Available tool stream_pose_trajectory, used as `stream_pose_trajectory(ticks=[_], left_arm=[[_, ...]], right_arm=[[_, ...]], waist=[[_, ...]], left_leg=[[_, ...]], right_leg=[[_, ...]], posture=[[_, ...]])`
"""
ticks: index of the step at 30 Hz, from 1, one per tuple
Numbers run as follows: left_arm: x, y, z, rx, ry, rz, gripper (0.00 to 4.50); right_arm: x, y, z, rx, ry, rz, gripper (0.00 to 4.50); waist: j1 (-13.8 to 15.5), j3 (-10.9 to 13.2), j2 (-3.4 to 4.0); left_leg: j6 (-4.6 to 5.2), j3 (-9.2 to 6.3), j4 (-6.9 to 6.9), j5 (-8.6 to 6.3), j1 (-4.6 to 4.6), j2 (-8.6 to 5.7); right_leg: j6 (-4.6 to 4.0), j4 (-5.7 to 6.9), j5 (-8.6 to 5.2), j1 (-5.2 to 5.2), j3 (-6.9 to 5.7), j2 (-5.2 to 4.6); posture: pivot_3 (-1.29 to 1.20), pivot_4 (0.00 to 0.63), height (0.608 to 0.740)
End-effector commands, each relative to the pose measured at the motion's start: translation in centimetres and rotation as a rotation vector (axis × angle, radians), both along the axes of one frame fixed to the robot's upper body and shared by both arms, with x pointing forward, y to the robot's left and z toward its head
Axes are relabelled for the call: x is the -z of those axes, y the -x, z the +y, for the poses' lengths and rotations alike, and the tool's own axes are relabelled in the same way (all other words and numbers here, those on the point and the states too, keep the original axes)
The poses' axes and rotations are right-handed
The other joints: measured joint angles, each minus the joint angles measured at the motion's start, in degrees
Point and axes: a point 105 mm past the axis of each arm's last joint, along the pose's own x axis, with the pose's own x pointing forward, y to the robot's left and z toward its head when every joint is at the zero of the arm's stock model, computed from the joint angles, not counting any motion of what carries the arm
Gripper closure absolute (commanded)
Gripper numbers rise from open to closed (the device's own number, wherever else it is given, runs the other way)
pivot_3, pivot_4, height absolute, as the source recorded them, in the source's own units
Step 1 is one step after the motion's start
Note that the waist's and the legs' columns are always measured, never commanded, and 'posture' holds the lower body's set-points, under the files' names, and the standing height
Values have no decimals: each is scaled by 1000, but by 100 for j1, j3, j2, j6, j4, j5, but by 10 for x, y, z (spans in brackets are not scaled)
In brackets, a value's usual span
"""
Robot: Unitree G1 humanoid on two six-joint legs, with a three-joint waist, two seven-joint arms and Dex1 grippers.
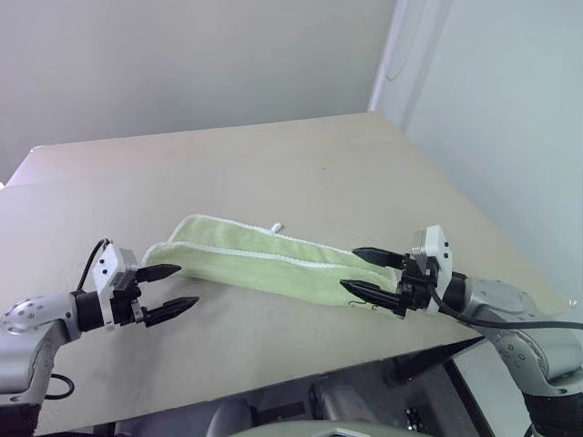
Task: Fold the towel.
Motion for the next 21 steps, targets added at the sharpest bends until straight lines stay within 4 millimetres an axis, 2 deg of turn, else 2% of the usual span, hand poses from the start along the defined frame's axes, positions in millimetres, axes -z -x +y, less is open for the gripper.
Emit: stream_pose_trajectory(ticks=[1, 7, 16, 21], left_arm=[[-15, -8, -3, 15, 6, -82, 0], [-18, -36, -1, 0, 23, -113, 0], [-8, -45, 4, 16, 33, -131, 0], [-8, -46, 11, -3, 35, -148, 0]], right_arm=[[-9, -2, -3, 1, -5, -39, 762], [-10, -3, -7, 37, -14, -37, 762], [-7, -1, -16, 103, -2, -12, 762], [-7, -2, -11, 109, -30, -10, 762]], waist=[[-3, 0, 0], [-10, 1, 2], [1, 2, 4], [-8, 2, 4]], left_leg=[[0, 1, 0, 0, 0, -1], [0, -1, 2, 0, 0, -4], [0, 2, 2, 0, -3, -3], [0, 0, 7, 0, -1, -4]], right_leg=[[0, -1, 0, 0, 0, 0], [0, 0, 0, 1, -1, 1], [0, 0, 0, 1, 1, 1], [0, 1, 1, 5, 1, 1]], posture=[[0, 0, 740], [0, 0, 740], [0, 0, 740], [0, 0, 740]])
